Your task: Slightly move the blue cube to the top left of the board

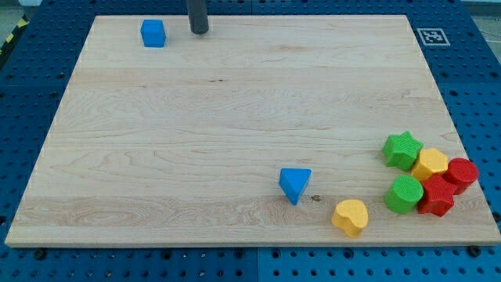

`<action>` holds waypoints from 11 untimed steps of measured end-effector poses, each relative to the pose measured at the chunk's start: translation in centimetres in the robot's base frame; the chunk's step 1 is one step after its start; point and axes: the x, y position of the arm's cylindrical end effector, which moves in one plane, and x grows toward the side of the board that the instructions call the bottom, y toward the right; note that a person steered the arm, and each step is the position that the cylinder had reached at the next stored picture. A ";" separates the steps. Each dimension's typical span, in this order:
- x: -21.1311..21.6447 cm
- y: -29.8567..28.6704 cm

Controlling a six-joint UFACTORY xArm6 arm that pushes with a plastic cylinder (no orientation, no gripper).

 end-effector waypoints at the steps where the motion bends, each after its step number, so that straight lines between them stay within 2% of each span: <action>1: -0.1 -0.4; 3: 0.5 -0.4; 7: 0.7 -5.3; 9: 0.7 -5.1; 11: 6.0 -3.9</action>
